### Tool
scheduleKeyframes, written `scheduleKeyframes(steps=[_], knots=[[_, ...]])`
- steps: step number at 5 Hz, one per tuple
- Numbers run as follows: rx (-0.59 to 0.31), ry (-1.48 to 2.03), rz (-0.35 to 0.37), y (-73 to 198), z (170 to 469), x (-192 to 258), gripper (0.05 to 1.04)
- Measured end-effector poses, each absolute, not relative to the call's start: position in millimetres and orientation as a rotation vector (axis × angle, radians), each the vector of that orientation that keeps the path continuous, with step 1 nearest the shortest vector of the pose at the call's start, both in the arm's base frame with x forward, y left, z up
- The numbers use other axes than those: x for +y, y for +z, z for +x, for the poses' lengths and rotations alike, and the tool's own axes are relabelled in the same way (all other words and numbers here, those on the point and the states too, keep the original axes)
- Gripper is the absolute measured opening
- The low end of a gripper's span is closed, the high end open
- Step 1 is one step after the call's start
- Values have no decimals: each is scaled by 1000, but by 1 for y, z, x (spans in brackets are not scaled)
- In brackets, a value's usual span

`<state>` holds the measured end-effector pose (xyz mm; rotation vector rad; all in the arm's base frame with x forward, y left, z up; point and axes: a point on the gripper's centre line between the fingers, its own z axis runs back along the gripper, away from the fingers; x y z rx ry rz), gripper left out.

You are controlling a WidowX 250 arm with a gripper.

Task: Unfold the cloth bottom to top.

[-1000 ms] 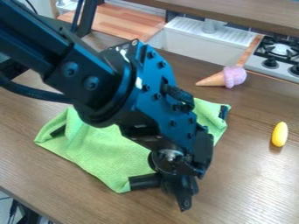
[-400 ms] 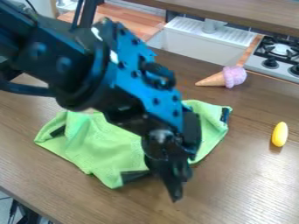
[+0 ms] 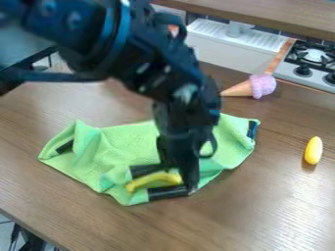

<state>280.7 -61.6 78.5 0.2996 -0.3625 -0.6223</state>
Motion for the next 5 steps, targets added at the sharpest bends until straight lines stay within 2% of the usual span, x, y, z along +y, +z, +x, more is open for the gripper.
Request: scheduleKeyframes(steps=[3,5], knots=[[-210,-482,302,87,324,-4,49],[-113,-382,356,88,342,29,49]])
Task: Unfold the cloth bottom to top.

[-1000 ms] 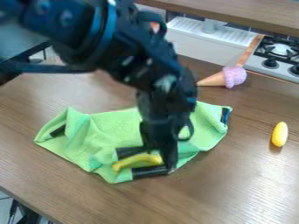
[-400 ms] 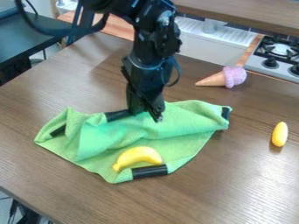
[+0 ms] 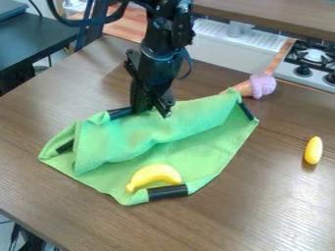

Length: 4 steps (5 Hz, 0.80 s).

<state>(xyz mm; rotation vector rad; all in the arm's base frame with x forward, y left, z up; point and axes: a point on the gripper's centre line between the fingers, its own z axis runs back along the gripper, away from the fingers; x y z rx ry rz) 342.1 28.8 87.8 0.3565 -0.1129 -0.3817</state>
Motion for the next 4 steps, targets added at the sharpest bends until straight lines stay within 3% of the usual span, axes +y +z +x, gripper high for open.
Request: scheduleKeyframes(steps=[2,4], knots=[[-38,-278,410,92,360,54,49],[28,-227,528,106,379,80,49]])
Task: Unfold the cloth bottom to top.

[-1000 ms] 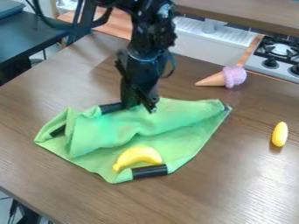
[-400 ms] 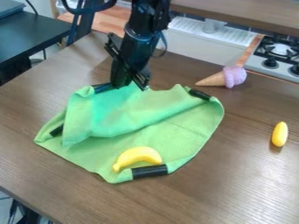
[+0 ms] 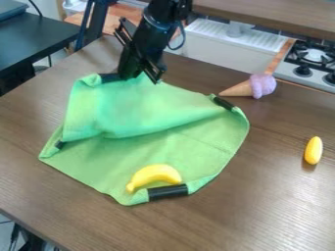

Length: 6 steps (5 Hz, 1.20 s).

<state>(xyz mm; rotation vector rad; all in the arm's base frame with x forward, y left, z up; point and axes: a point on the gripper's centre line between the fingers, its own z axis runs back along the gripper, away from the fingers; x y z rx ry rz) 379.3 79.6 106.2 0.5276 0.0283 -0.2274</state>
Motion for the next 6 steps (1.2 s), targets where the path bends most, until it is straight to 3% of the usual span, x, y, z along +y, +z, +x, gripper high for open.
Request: scheduleKeyframes(steps=[1,3,5,6], knots=[[27,-246,575,113,385,93,49],[-71,-334,639,119,404,110,49],[-145,-323,638,113,425,124,49],[-199,-323,593,112,431,133,49]])
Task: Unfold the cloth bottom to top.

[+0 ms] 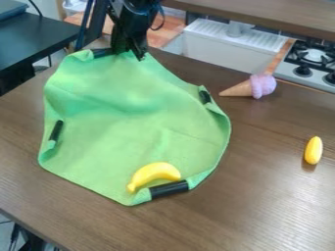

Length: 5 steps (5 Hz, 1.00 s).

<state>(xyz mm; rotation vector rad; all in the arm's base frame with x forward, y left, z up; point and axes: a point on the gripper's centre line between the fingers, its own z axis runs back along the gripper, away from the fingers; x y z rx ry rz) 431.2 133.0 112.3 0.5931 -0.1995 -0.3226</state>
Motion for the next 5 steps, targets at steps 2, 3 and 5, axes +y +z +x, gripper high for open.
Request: scheduleKeyframes(steps=[2,3,5], knots=[[-327,-336,427,103,441,139,49],[-366,-328,399,110,447,138,49],[-410,-358,350,111,464,131,63]])
